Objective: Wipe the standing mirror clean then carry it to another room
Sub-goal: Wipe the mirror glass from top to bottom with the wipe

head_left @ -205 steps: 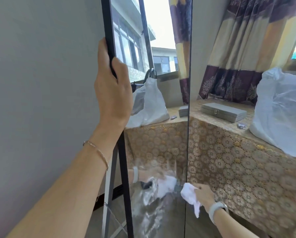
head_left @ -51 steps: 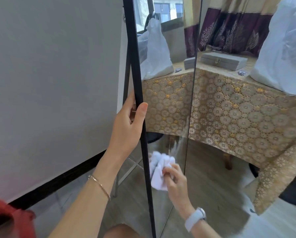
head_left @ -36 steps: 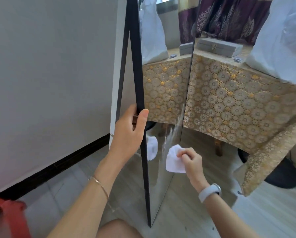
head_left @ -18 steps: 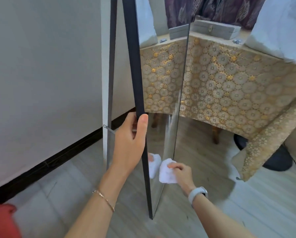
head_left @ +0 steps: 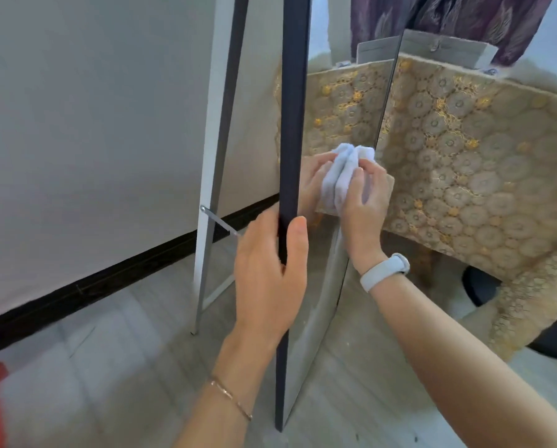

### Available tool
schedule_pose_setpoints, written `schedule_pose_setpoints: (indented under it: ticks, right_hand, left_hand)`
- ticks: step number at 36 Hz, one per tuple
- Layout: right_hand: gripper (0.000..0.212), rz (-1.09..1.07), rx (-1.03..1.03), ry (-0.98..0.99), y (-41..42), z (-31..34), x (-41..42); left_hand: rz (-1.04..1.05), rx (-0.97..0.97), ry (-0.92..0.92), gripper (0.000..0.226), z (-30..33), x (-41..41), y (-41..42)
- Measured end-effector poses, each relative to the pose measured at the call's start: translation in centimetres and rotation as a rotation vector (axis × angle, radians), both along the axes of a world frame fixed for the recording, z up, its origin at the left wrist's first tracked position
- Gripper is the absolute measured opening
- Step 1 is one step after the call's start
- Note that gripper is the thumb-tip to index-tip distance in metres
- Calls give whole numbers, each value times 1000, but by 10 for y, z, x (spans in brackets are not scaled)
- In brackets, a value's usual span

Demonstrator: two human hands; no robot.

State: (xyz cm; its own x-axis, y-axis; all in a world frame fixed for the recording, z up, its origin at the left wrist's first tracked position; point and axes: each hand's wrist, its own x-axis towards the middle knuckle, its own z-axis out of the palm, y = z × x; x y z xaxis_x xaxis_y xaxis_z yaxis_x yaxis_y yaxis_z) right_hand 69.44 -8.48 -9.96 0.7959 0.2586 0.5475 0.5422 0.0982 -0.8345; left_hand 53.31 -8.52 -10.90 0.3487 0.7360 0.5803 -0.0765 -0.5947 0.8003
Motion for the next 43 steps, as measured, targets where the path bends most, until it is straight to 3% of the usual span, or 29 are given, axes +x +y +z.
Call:
schedule_pose_setpoints:
  ticks: [4,6,9,11,15,20,24,29,31,33,35,38,43]
  right_hand:
    - [23,13,-47,4,-6,-67,-2]
    - [18,53,-128,174,-18,-107,-3]
    - [6,158,-404,446,-53,-169,10]
    - [13,178,-537,525,-71,-183,26]
    - [6,112,-540,325,-71,-145,59]
    - [8,96,-133,27,-32,-33,68]
    - [12,98,99,-30,-4,30,59]
    - [20,140,13,56,3,-20,57]
    - [16,118,-117,228,-10,-71,62]
    - [12,151,-290,557,-32,-122,63]
    - [15,199,-568,741,-55,-162,65]
    - [20,92,-774,591,-74,-178,77]
    - [19,-16,-494,342,-55,-101,108]
  left_hand:
    - [45,33,-28,18,-16,2,-2]
    - [58,56,-14,25,-20,2,1]
    - [90,37,-31,15,-26,1,-3]
    - [115,7,-32,14,-25,3,-5]
    - [148,-35,-71,26,-22,11,-6]
    - [203,-78,-135,29,-22,23,-9]
    - [239,-73,-120,28,-21,29,-13]
    - [248,-112,-133,29,-21,28,-12]
    - [251,-103,-147,29,-21,27,-12]
    - [249,-82,-156,28,-21,26,-13]
    - [244,-75,-157,28,-23,25,-12]
    - [250,-72,-147,27,-25,25,-10]
    - [268,-55,-132,27,-25,27,-10]
